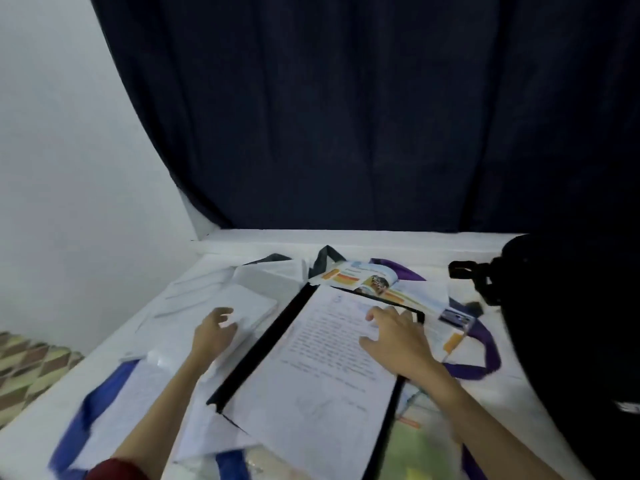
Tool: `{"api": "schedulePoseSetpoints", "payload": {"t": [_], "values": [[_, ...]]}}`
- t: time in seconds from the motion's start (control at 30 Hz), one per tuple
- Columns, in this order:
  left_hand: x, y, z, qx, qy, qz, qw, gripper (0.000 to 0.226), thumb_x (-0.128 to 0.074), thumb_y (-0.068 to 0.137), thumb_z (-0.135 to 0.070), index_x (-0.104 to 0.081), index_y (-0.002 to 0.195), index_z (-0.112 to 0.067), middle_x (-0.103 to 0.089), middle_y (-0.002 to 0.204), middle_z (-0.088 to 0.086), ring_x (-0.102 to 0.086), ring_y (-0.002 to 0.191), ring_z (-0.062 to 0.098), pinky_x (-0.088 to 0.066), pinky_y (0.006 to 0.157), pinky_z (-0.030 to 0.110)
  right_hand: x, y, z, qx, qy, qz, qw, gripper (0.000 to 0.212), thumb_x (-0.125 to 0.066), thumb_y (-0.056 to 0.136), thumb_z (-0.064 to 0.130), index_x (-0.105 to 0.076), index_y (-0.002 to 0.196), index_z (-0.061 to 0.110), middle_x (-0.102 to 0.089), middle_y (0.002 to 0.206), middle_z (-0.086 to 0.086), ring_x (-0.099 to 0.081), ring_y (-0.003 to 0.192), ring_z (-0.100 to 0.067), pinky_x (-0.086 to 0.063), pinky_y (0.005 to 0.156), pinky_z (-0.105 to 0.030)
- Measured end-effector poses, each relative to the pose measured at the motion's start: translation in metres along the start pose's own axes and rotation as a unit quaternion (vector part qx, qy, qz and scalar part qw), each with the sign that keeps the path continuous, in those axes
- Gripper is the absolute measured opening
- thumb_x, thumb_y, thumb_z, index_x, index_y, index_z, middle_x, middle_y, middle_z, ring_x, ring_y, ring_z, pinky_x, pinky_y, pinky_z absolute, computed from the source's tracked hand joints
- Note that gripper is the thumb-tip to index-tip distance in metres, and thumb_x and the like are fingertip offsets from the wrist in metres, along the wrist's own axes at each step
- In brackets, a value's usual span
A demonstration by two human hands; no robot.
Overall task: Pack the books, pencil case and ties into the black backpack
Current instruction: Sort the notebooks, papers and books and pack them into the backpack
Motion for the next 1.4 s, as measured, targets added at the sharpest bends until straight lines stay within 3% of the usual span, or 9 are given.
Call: {"api": "schedulePoseSetpoints", "payload": {"t": [0.27, 0.47, 0.7, 0.93, 1.1, 1.2, 1.27, 1.33, 1.4], "values": [[0.043, 0.074, 0.091, 0.043, 0.268, 0.109, 0.956, 0.078, -0.053, 0.080, -0.066, -0.025, 0.144, -0.031, -0.036, 0.146, 0.009, -0.039, 0.129, 0.035, -0.032, 0.107, 0.049, -0.045, 0.058, -0.005, -0.181, 0.016, 0.027, 0.983, 0.080, -0.055, 0.081, 0.066, -0.020, 0.147, 0.037, -0.001, 0.160, -0.005, 0.003, 0.143, -0.042, -0.004, 0.110, -0.062], [0.060, 0.099, 0.083, 0.043, 0.298, 0.089, 0.949, 0.098, -0.067, 0.065, -0.072, -0.032, 0.140, -0.020, -0.039, 0.143, 0.012, -0.040, 0.129, 0.032, -0.029, 0.103, 0.048, -0.029, 0.066, -0.033, -0.324, 0.008, -0.016, 0.946, 0.073, -0.061, 0.080, 0.059, -0.038, 0.138, 0.020, -0.035, 0.143, -0.015, -0.020, 0.136, -0.037, -0.027, 0.106, -0.052], [0.086, 0.119, 0.012, -0.050, 0.226, 0.076, 0.970, 0.056, -0.073, 0.078, -0.041, -0.054, 0.118, -0.007, -0.058, 0.123, 0.012, -0.053, 0.111, 0.028, -0.039, 0.087, 0.031, 0.010, 0.099, -0.003, -0.220, -0.092, -0.115, 0.964, 0.023, -0.055, 0.088, 0.026, -0.054, 0.110, 0.019, -0.042, 0.122, -0.003, -0.033, 0.119, -0.022, -0.026, 0.101, -0.048], [0.131, 0.098, -0.071, -0.159, 0.146, -0.053, 0.975, 0.046, -0.075, 0.077, -0.035, -0.051, 0.109, -0.014, -0.059, 0.098, 0.005, -0.050, 0.089, 0.024, -0.039, 0.075, 0.033, 0.028, 0.133, 0.033, -0.125, -0.011, -0.133, 0.983, 0.029, -0.058, 0.090, 0.025, -0.053, 0.118, 0.021, -0.039, 0.134, 0.003, -0.029, 0.130, -0.019, -0.020, 0.106, -0.049], [0.097, 0.049, -0.110, -0.215, 0.206, 0.172, 0.939, 0.047, -0.067, 0.086, -0.026, -0.045, 0.126, -0.012, -0.053, 0.117, 0.003, -0.054, 0.104, 0.020, -0.045, 0.082, 0.027, 0.008, 0.115, 0.033, -0.110, 0.137, -0.067, 0.982, 0.007, -0.062, 0.090, 0.025, -0.066, 0.093, 0.020, -0.060, 0.120, -0.002, -0.053, 0.114, -0.020, -0.041, 0.089, -0.030], [0.052, 0.011, -0.132, -0.285, 0.209, 0.238, 0.905, 0.042, -0.061, 0.089, -0.021, -0.044, 0.127, -0.015, -0.054, 0.114, 0.000, -0.058, 0.096, 0.019, -0.049, 0.074, 0.026, 0.009, 0.088, 0.032, -0.188, 0.417, -0.040, 0.889, 0.035, -0.053, 0.094, 0.040, -0.067, 0.094, 0.008, -0.071, 0.104, -0.012, -0.068, 0.083, -0.024, -0.054, 0.073, -0.033], [0.018, -0.011, -0.141, -0.315, 0.178, 0.276, 0.890, 0.035, -0.056, 0.089, -0.017, -0.048, 0.123, -0.017, -0.056, 0.108, -0.002, -0.062, 0.087, 0.020, -0.052, 0.063, 0.024, 0.013, 0.073, 0.031, -0.204, 0.523, -0.010, 0.828, 0.047, -0.048, 0.093, 0.050, -0.065, 0.102, 0.007, -0.072, 0.100, -0.017, -0.069, 0.086, -0.036, -0.057, 0.073, -0.045], [-0.015, -0.028, -0.146, -0.316, 0.139, 0.318, 0.883, 0.032, -0.056, 0.089, -0.022, -0.051, 0.121, -0.020, -0.059, 0.105, -0.004, -0.060, 0.076, 0.013, -0.050, 0.053, 0.018, 0.017, 0.062, 0.032, -0.192, 0.567, 0.010, 0.801, 0.048, -0.049, 0.092, 0.052, -0.062, 0.108, 0.008, -0.070, 0.101, -0.021, -0.068, 0.089, -0.040, -0.057, 0.067, -0.043], [-0.044, -0.040, -0.147, -0.320, 0.145, 0.364, 0.862, 0.039, -0.056, 0.090, -0.039, -0.053, 0.126, -0.023, -0.062, 0.114, 0.000, -0.061, 0.087, 0.014, -0.054, 0.067, 0.024, 0.015, 0.053, 0.032, -0.187, 0.562, 0.004, 0.806, 0.037, -0.057, 0.091, 0.040, -0.061, 0.107, 0.007, -0.068, 0.090, -0.019, -0.067, 0.077, -0.034, -0.057, 0.064, -0.041]]}}
Point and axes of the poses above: each hand's wrist, its own y-axis towards the middle knuckle, its own x-axis out of the back of the hand, z = x × y, the point moved 5 cm from there along y, towards the middle knuckle
